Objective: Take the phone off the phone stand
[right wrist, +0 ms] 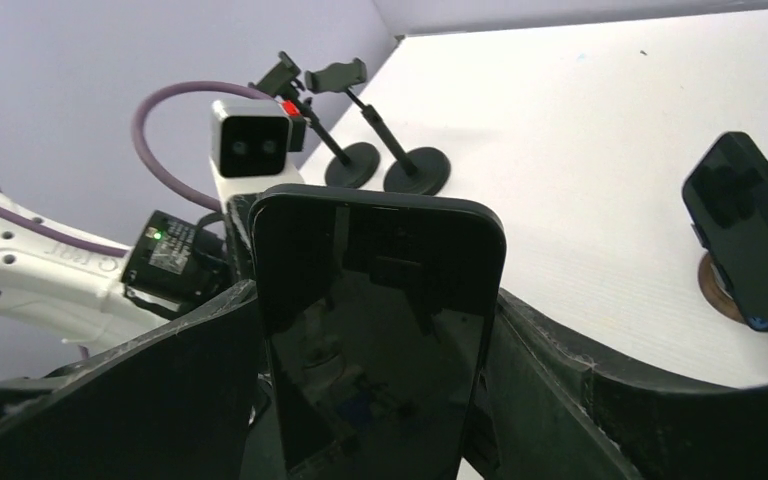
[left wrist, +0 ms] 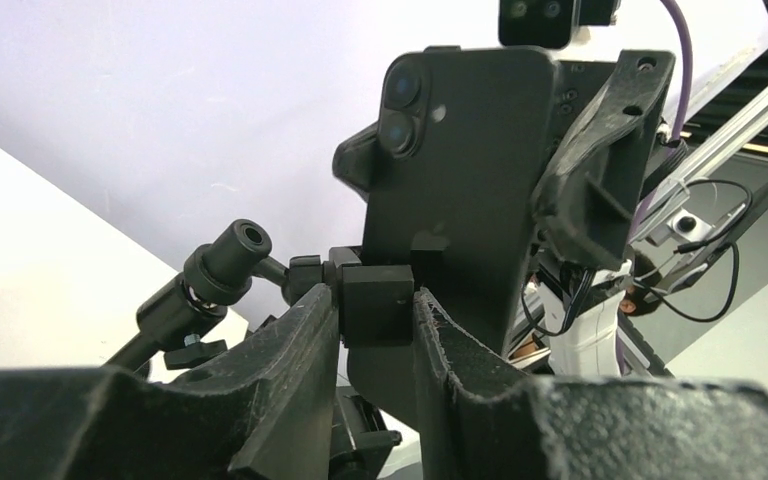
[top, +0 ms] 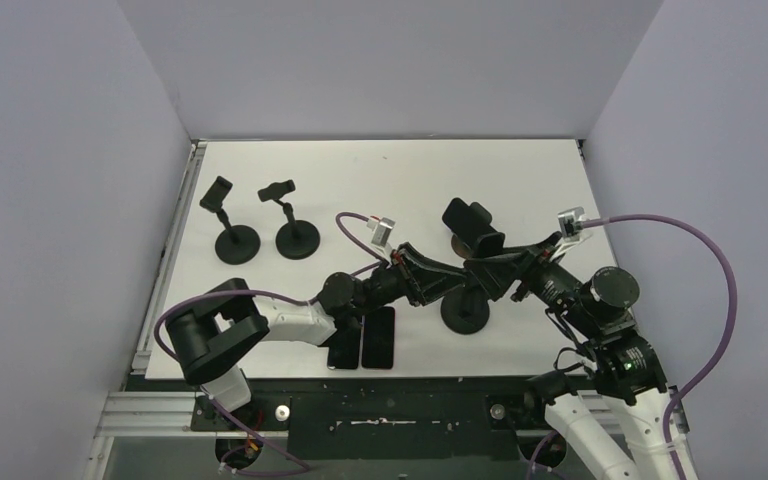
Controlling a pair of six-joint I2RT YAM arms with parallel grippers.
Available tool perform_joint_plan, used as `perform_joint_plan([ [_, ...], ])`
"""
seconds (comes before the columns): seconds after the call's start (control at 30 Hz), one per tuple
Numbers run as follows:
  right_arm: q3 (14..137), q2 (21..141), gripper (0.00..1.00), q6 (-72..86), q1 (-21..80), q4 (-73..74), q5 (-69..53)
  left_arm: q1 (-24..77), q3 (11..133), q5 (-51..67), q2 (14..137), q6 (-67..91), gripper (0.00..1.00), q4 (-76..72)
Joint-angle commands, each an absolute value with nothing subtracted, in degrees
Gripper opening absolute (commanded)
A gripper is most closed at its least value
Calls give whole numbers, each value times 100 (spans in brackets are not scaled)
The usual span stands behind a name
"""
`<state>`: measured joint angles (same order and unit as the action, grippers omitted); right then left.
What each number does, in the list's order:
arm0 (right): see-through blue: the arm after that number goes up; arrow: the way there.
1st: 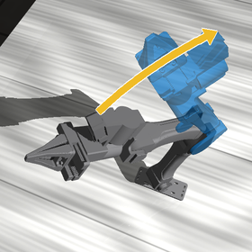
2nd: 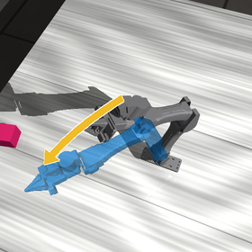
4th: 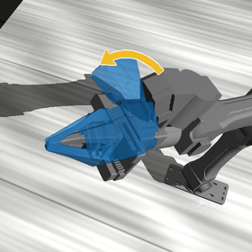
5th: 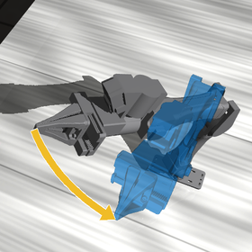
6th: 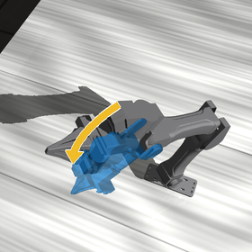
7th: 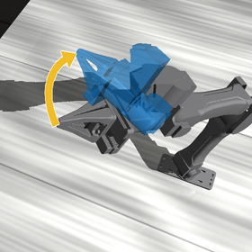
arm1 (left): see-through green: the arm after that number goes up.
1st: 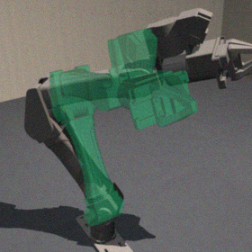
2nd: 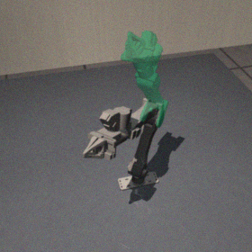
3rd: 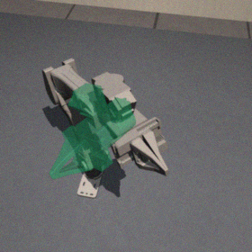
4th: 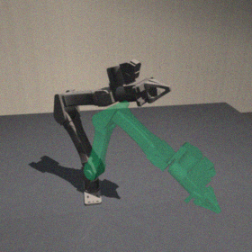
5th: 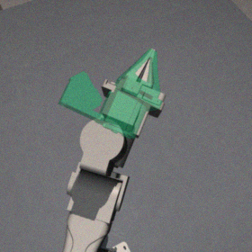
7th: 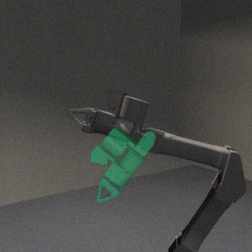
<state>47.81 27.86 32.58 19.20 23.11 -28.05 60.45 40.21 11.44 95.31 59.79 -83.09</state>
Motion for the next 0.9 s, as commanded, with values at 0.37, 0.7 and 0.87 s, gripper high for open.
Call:
perform_joint_plan([
  [0.37,5648,3100,0,3761,1930,1337,-3376,6046,4128,1340,9011,5424,53,-7896],
  [0.7,5925,3362,0,3738,1928,1380,-3349,6008,3555,795,7843,4769,80,-7006],
  [0.87,6015,3600,0,3781,1917,1286,-3395,6011,3251,295,6650,4041,87,-5890],
])
